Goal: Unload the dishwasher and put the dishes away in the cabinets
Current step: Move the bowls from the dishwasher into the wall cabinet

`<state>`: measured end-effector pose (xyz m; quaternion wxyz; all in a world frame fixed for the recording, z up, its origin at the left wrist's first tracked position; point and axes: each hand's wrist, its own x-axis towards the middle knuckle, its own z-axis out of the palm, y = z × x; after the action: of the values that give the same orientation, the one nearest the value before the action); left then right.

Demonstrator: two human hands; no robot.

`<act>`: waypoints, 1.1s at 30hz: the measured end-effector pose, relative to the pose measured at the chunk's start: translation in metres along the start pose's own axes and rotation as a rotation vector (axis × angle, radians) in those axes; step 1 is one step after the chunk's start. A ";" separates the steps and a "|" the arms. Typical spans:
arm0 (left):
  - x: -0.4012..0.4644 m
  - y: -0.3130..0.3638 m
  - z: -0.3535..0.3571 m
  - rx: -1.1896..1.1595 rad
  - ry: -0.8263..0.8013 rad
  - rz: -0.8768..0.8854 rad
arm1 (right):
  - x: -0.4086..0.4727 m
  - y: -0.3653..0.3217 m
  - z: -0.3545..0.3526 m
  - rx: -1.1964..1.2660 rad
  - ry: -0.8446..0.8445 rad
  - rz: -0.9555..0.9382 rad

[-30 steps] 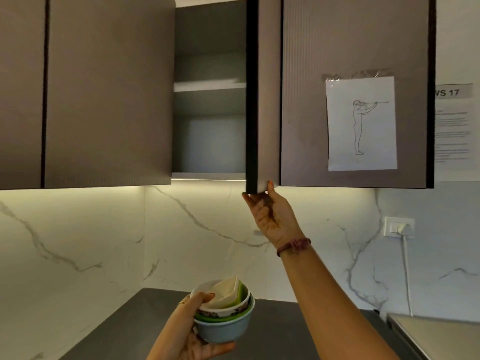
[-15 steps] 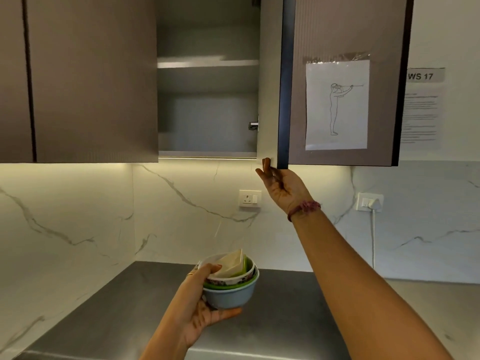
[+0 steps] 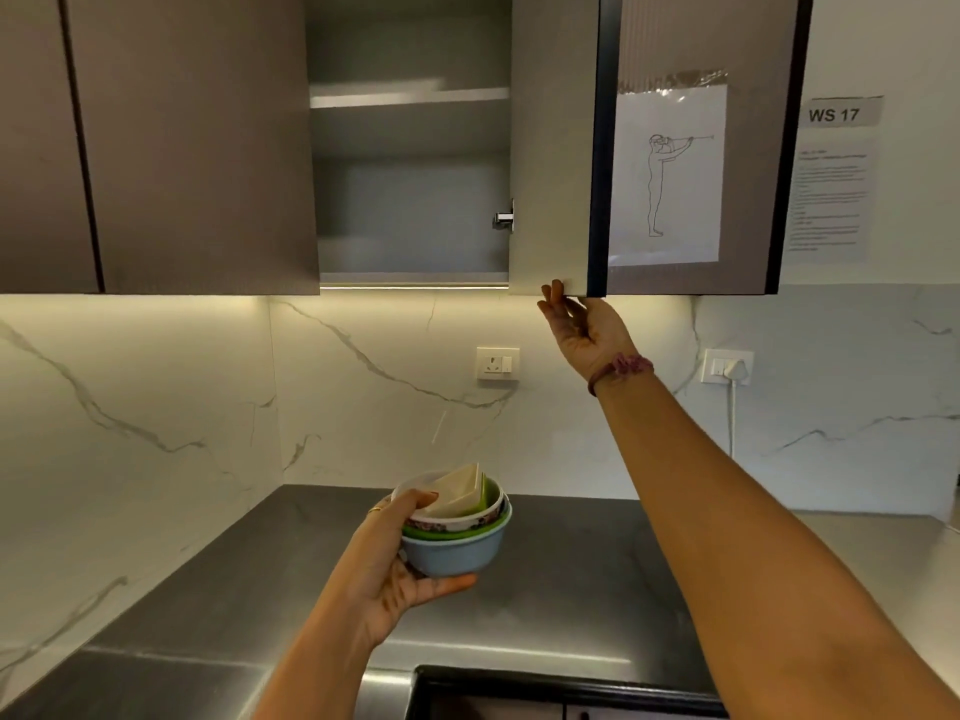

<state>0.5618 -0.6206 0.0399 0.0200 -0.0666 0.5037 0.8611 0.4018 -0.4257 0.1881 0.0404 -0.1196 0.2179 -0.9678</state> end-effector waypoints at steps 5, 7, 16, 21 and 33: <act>-0.001 -0.005 0.008 -0.003 -0.010 -0.001 | -0.003 -0.002 -0.004 -0.080 -0.010 -0.022; 0.000 -0.007 0.010 -0.008 -0.007 0.003 | -0.007 -0.002 -0.003 -0.119 -0.022 -0.020; 0.006 -0.016 0.012 0.009 0.004 0.016 | -0.072 0.029 -0.017 -1.190 -0.472 0.134; 0.010 -0.018 0.001 0.048 0.010 0.014 | -0.089 0.050 -0.025 -2.035 -1.071 0.392; 0.068 0.023 -0.043 -0.021 0.049 0.019 | -0.003 0.106 0.013 -2.032 -1.007 0.377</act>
<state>0.4961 -0.6719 0.0298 -0.0011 -0.0830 0.4956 0.8646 0.4108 -0.5264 0.1532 0.1520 -0.4359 0.8714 -0.1662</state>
